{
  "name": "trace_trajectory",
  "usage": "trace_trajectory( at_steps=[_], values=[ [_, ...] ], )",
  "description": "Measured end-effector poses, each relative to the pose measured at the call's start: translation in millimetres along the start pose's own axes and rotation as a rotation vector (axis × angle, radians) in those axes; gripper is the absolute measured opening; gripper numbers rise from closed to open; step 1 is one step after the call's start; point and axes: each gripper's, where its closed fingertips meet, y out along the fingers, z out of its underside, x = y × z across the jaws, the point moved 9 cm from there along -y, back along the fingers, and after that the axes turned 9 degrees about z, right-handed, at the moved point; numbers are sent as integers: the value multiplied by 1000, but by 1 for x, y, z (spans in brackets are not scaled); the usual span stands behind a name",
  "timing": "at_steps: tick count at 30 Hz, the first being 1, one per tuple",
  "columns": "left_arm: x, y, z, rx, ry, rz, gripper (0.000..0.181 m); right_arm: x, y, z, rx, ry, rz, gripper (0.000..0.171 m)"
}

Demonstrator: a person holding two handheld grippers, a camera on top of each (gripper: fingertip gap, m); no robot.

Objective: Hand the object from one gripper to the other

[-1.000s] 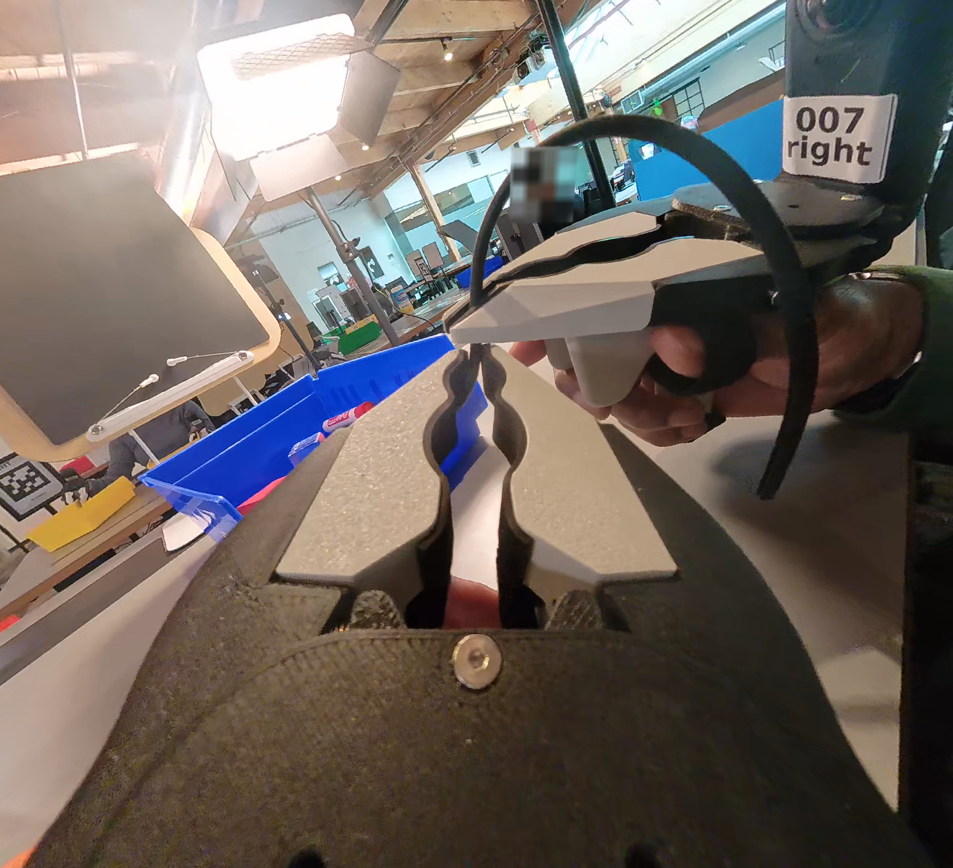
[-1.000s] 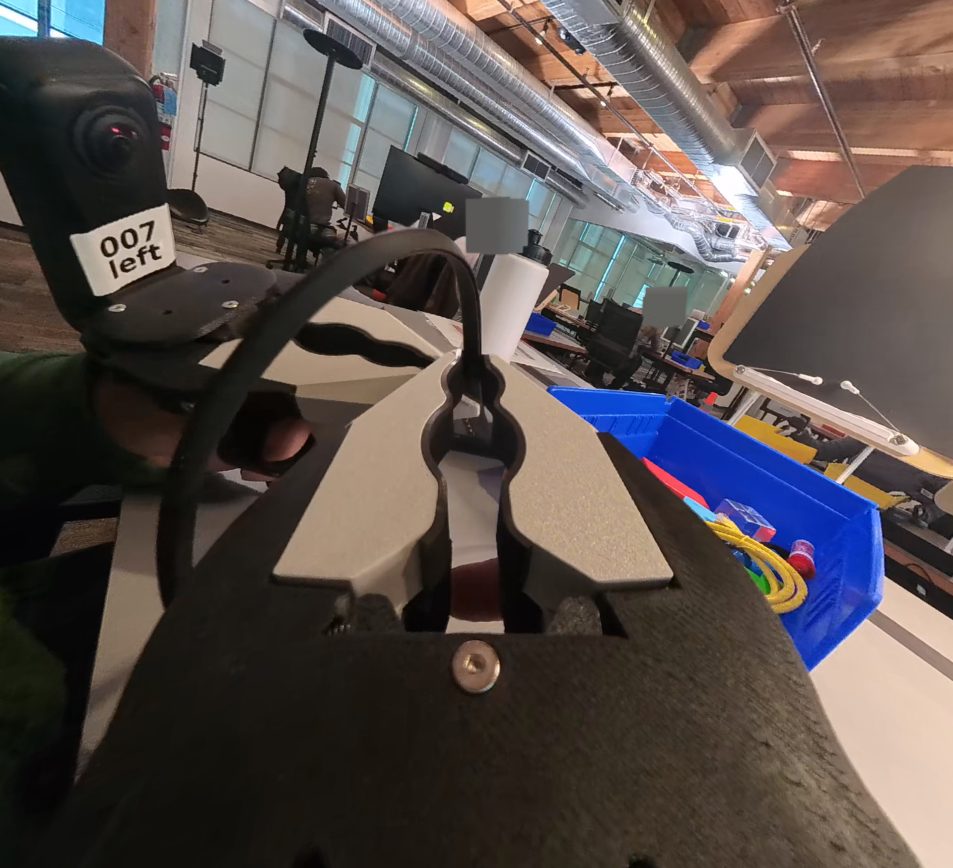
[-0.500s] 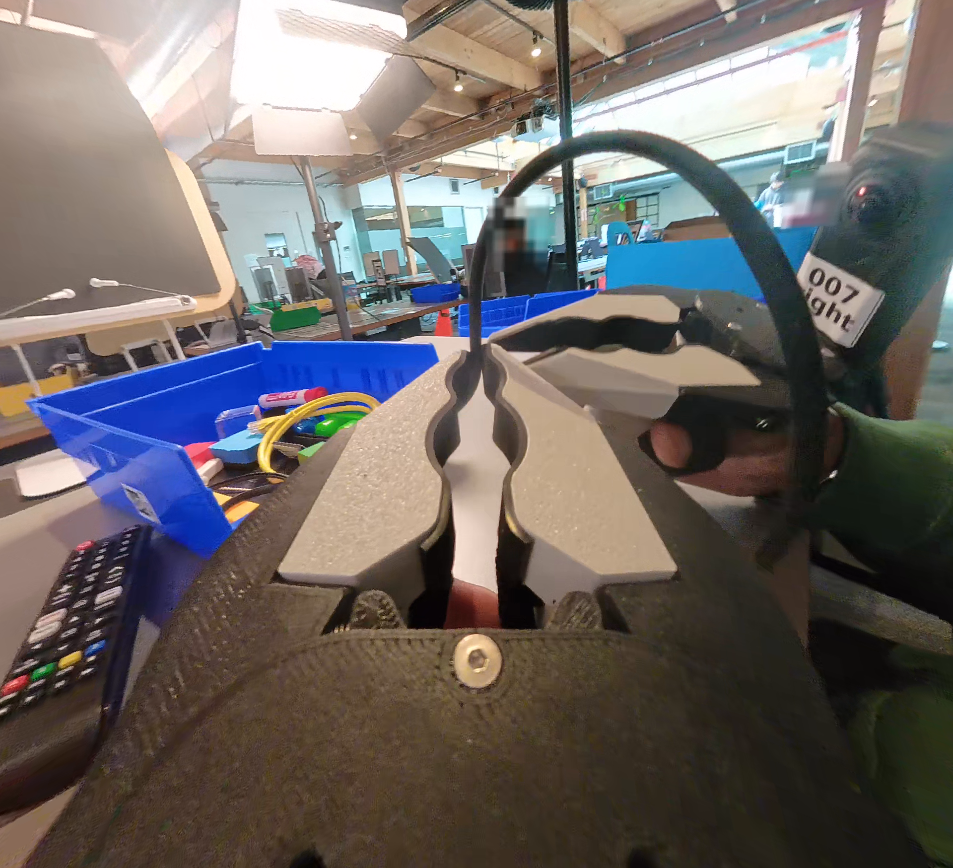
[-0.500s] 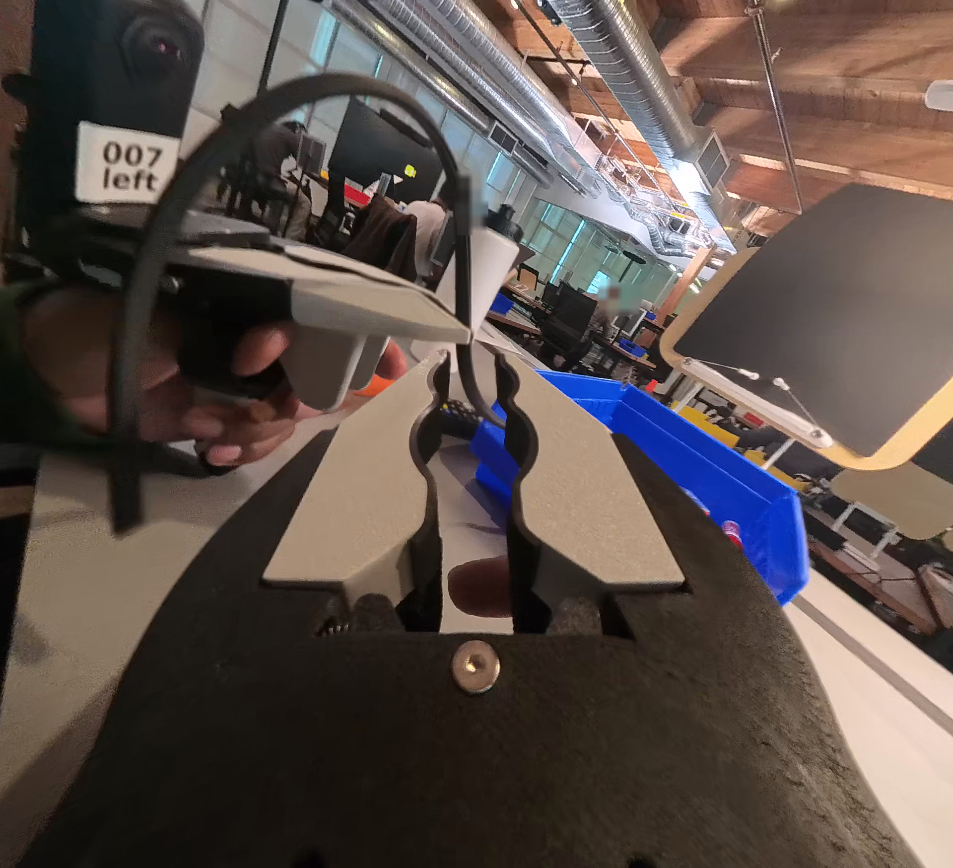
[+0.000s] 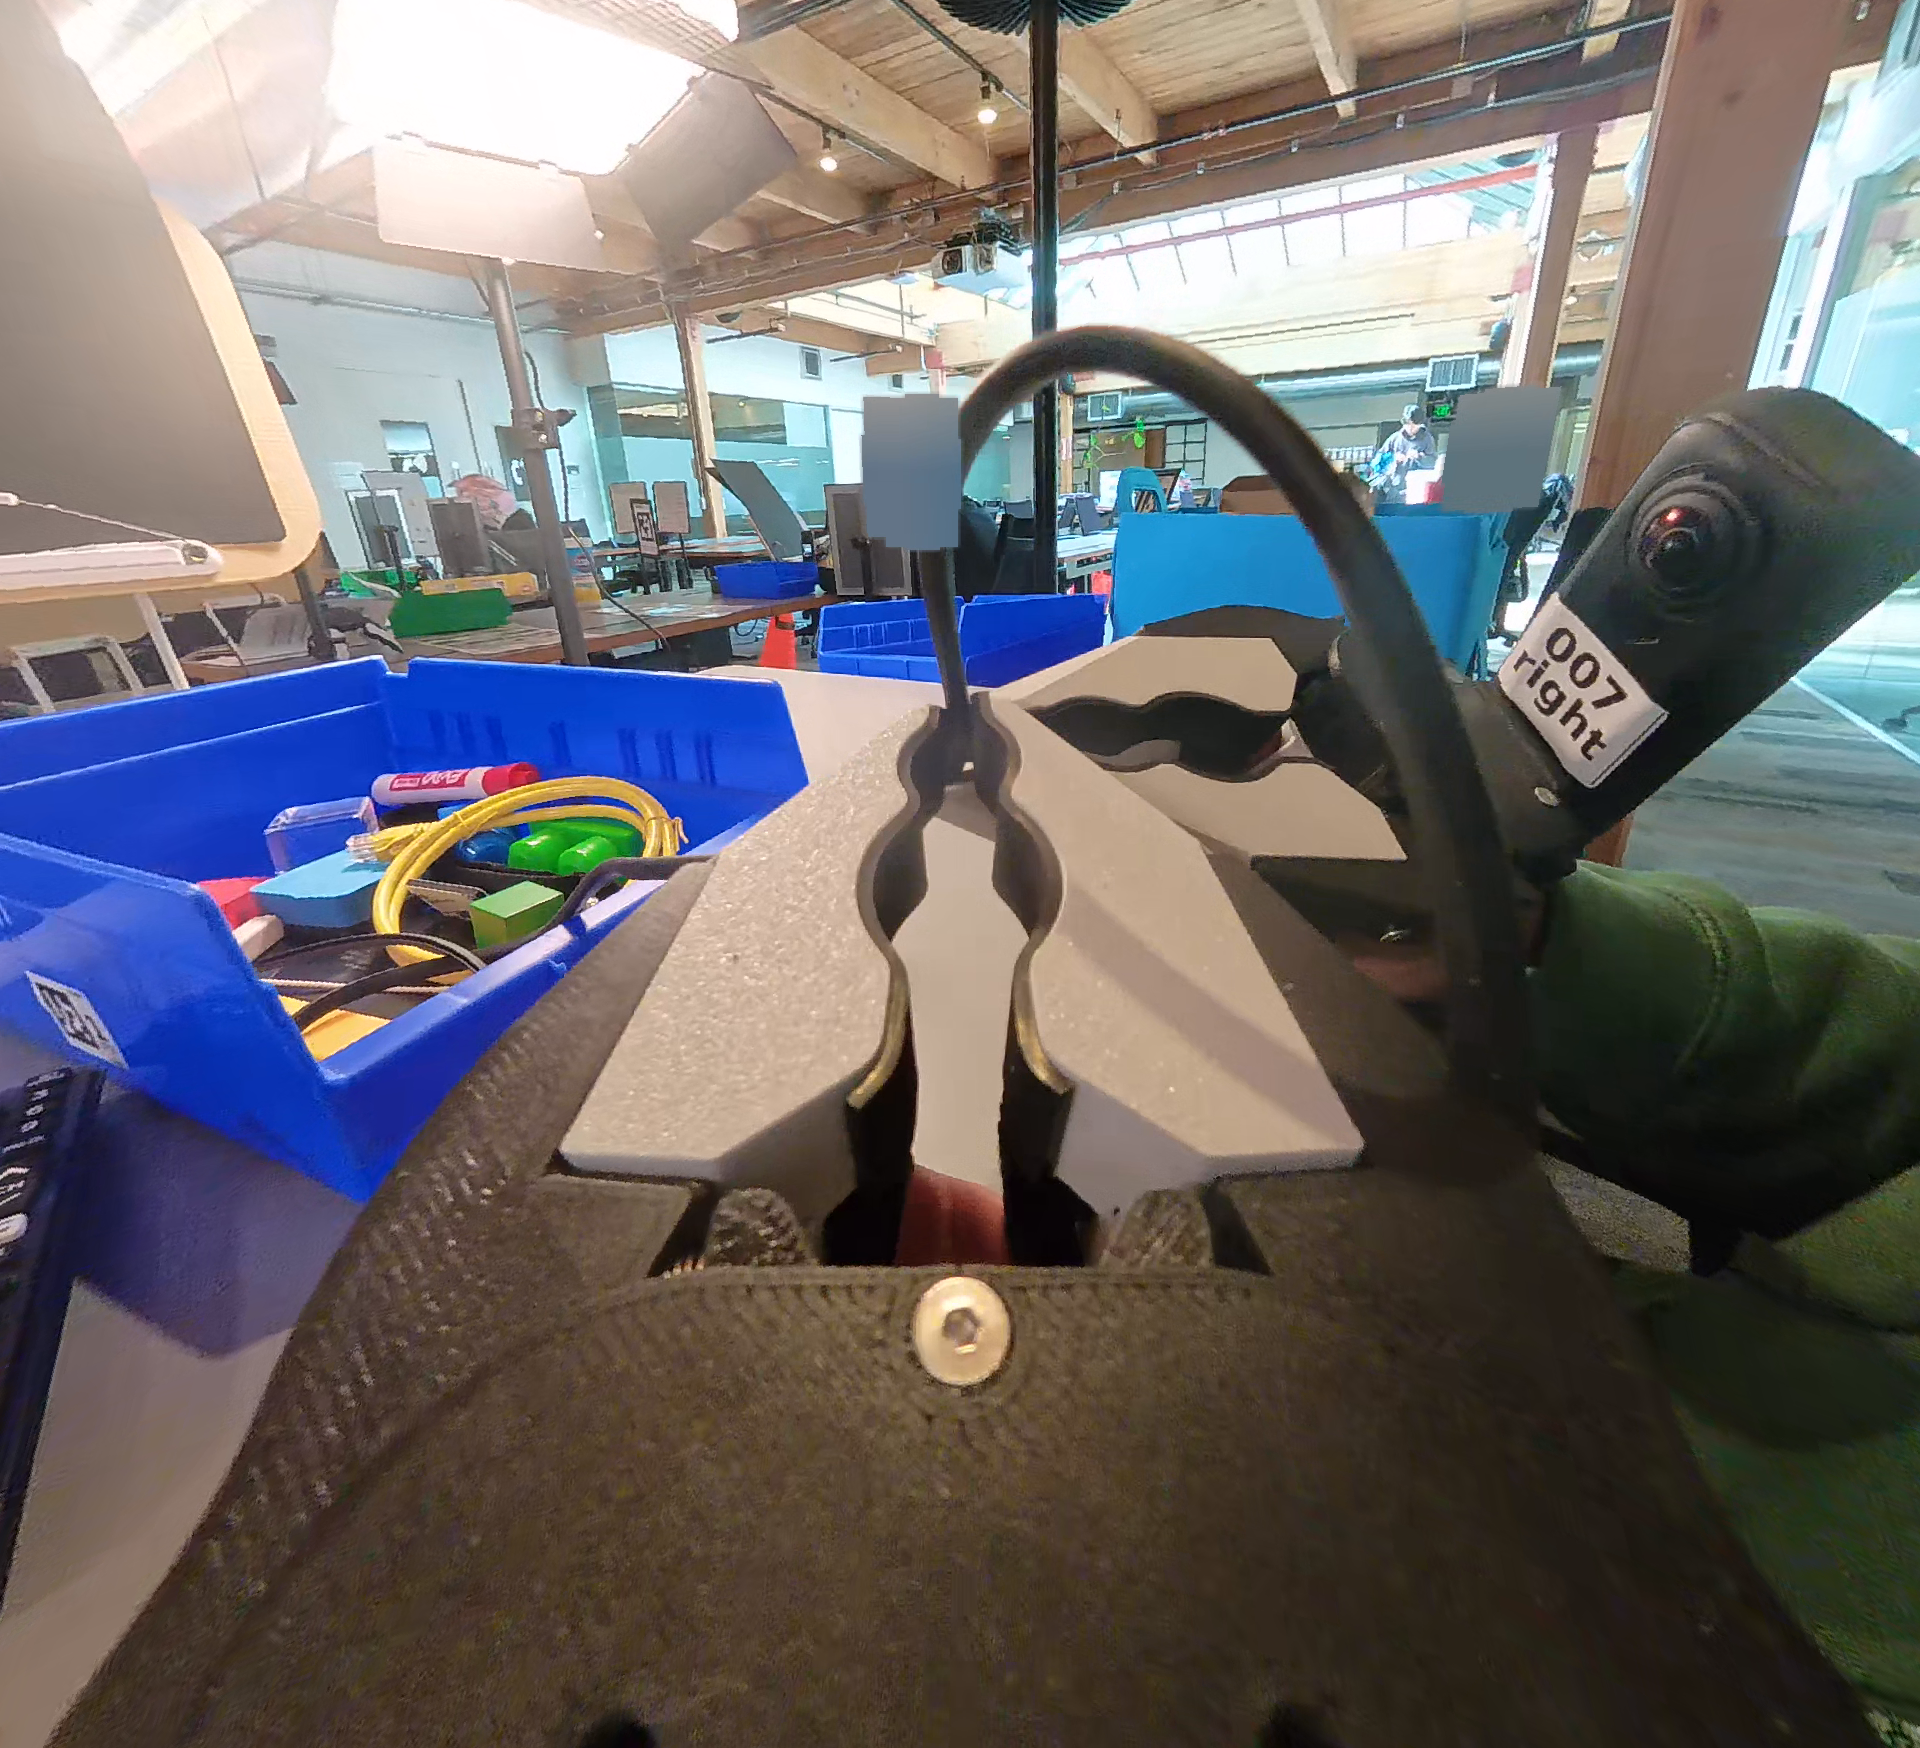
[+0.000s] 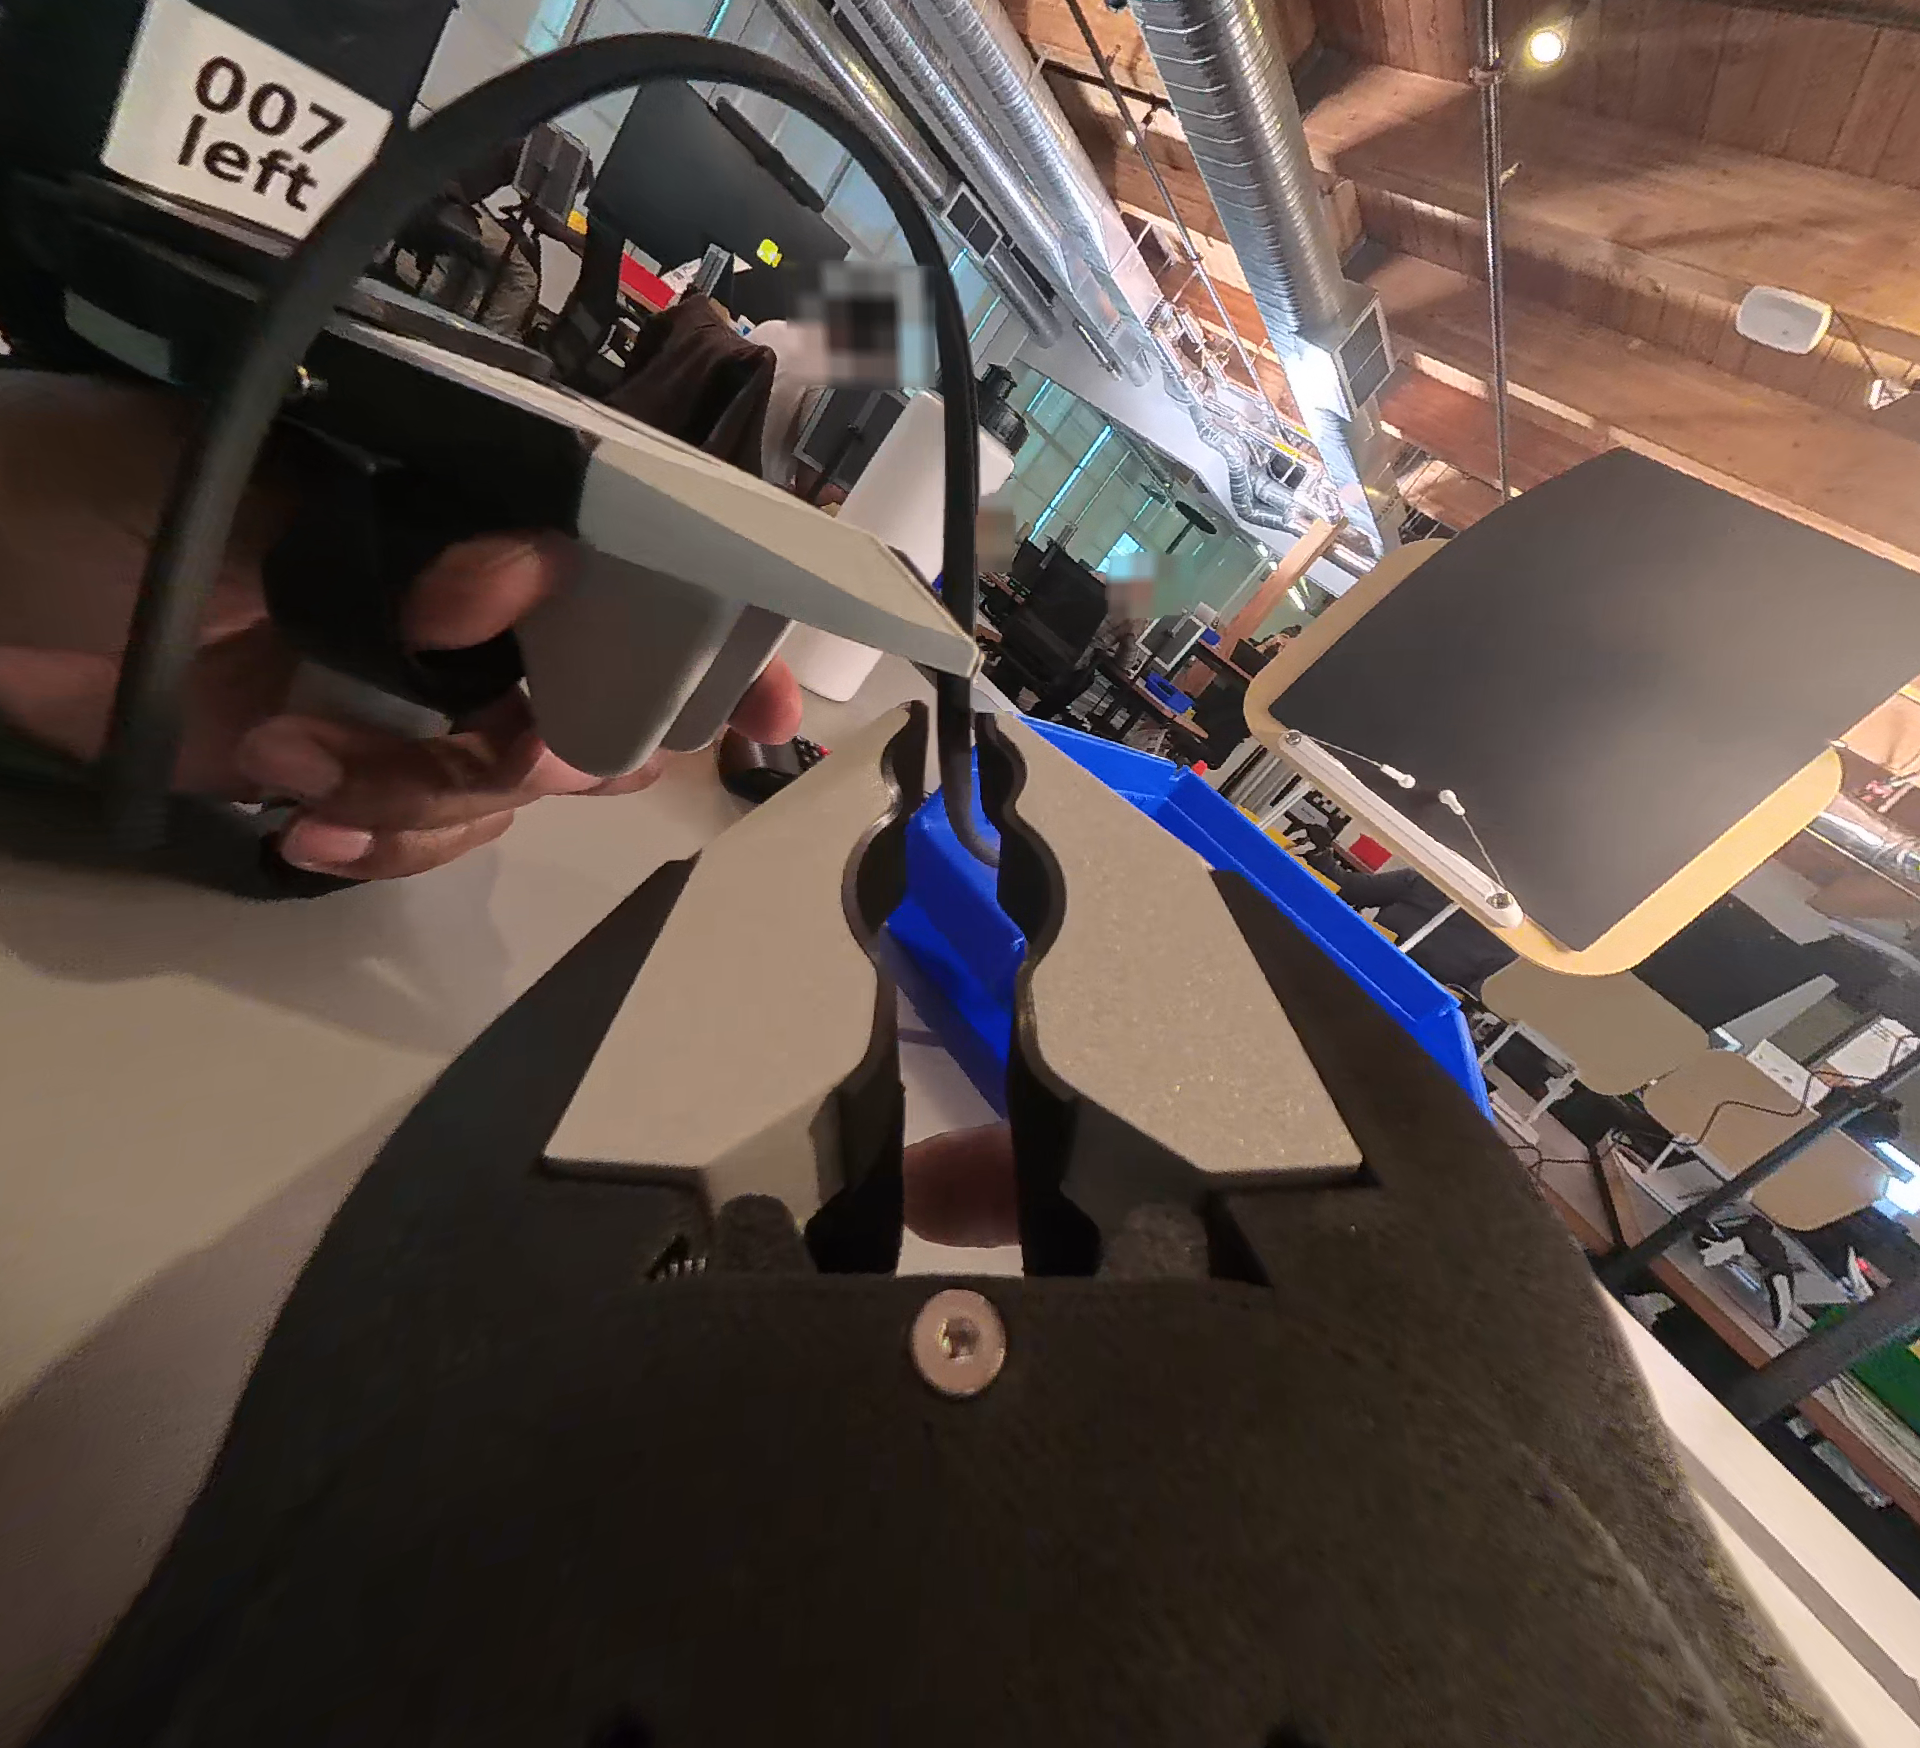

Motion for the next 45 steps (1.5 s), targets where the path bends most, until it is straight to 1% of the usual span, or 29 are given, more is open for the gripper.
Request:
trace_trajectory(
  at_steps=[2, 7, 14, 16, 22, 26, 36, 41, 45],
  values=[
    [0, 0, 0, 2, 4, -1, 4, 0, 0, 0, 0, -12, 7, 6],
    [-1, 0, 0, -6, 29, -13, 5, -2, 0, -1, -3, -2, 15, 6],
    [-1, 0, 0, -2, 61, -45, 12, -12, -2, -2, -17, 117, 26, 6],
    [-3, 1, 1, 18, 101, -63, 13, -14, -3, -3, -25, 161, 15, 6],
    [-13, 7, 5, 99, 326, -112, 16, -18, -6, -7, -73, 269, -32, 6],
    [-16, 8, 7, 119, 381, -117, 17, -16, -7, -8, -81, 281, -66, 6],
    [-19, 9, 7, 130, 440, -139, 15, -11, -9, -11, -104, 281, -112, 6],
    [-19, 9, 6, 119, 457, -145, 8, -11, -9, -11, -113, 283, -115, 6],
    [-19, 9, 6, 126, 450, -139, 6, -11, -9, -11, -113, 274, -107, 6]
  ],
)
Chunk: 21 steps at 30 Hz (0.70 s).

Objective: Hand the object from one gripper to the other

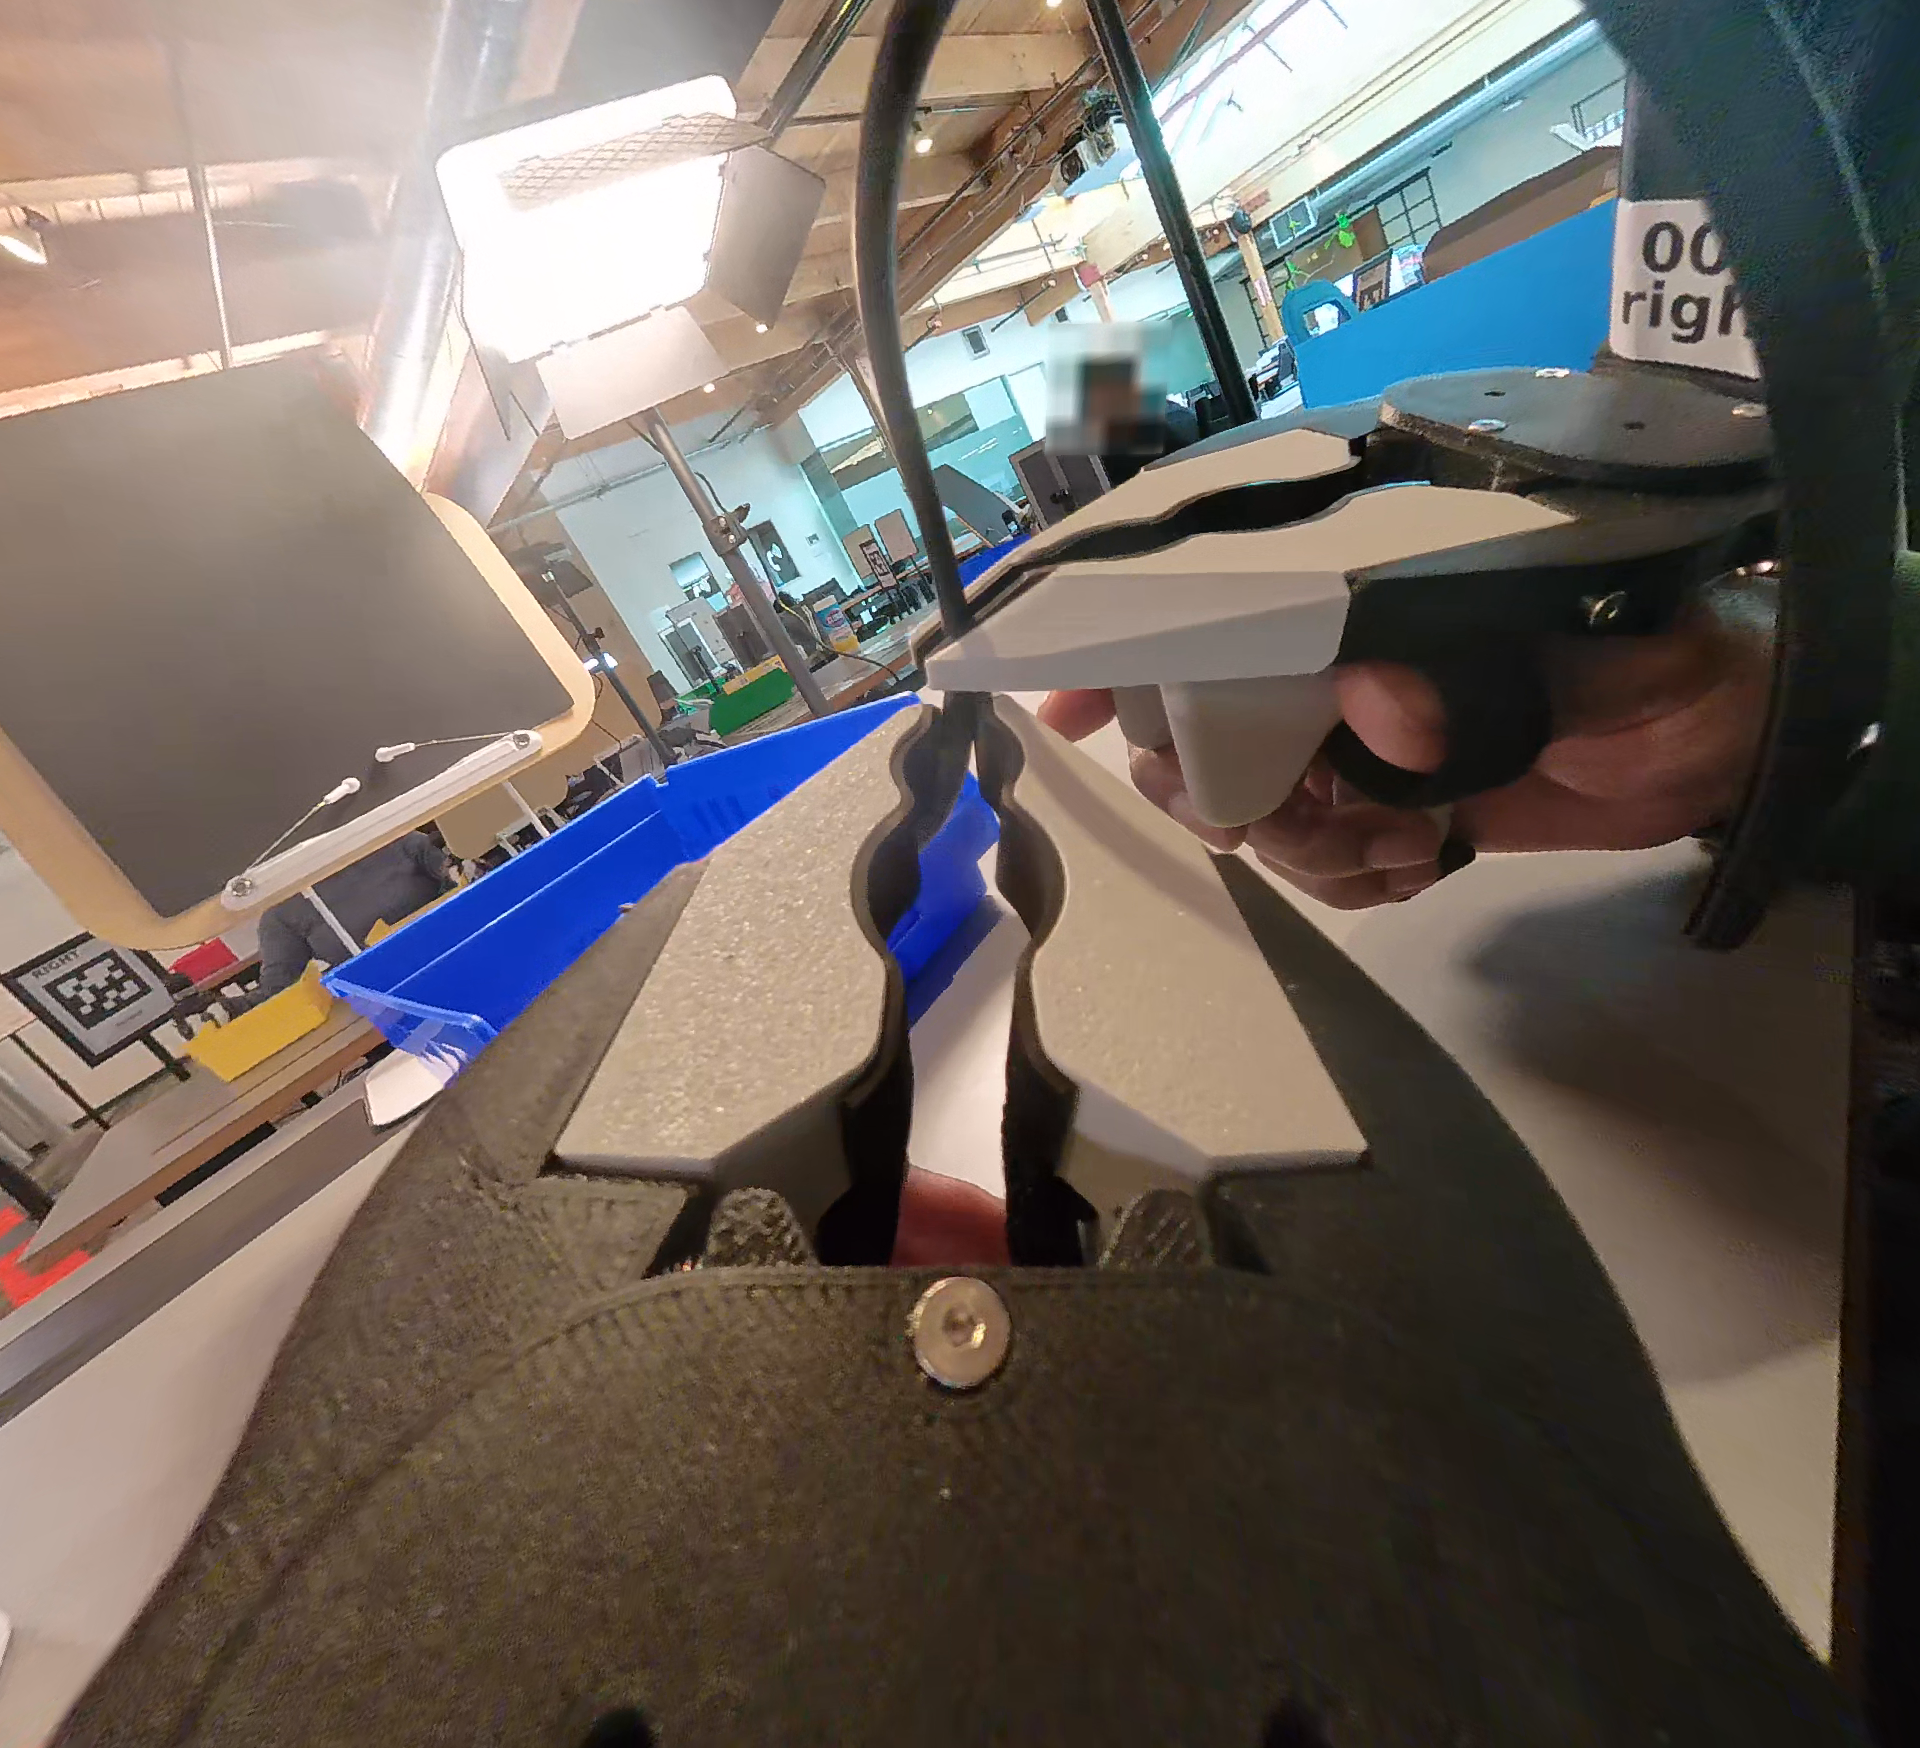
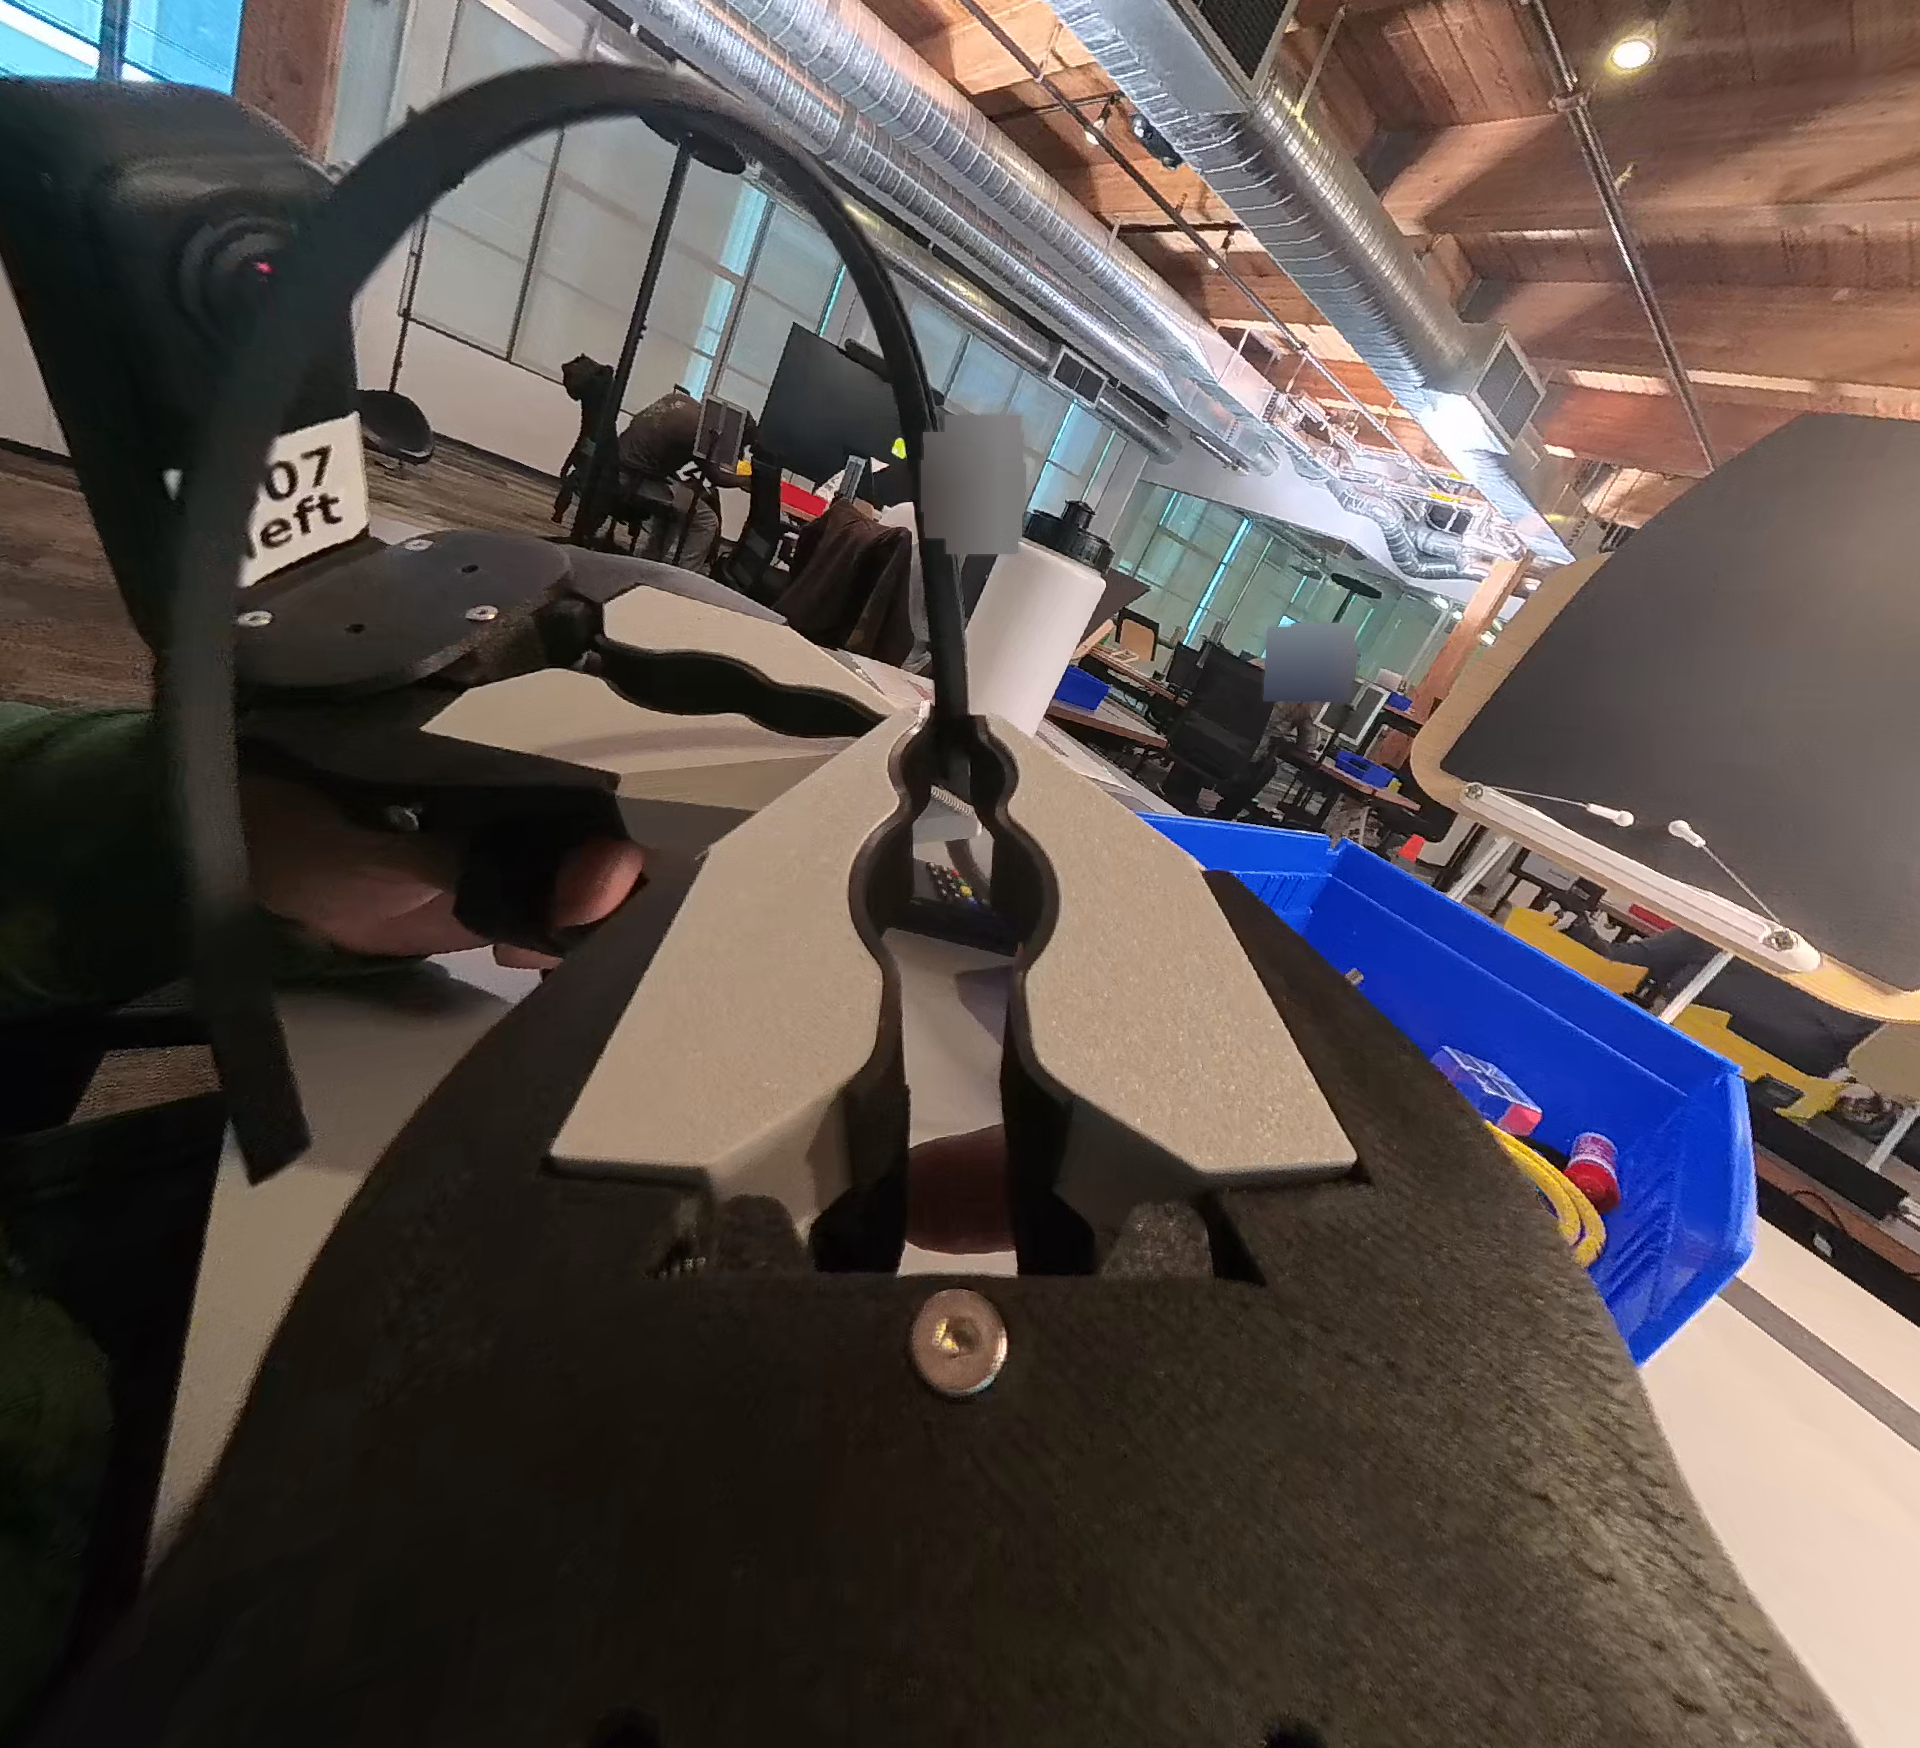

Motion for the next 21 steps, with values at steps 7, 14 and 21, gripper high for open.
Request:
trace_trajectory(
  at_steps=[7, 14, 21],
  values=[
    [6, -1, 2, 0, -93, 10, 6, -1, 0, 0, 1, -27, 27, 14],
    [17, -5, 3, -44, -235, 9, 5, -7, -1, -2, -14, -19, 74, 14],
    [26, -12, 0, -157, -381, 40, 6, 1, 2, 3, 31, -141, 82, 14]
  ],
)
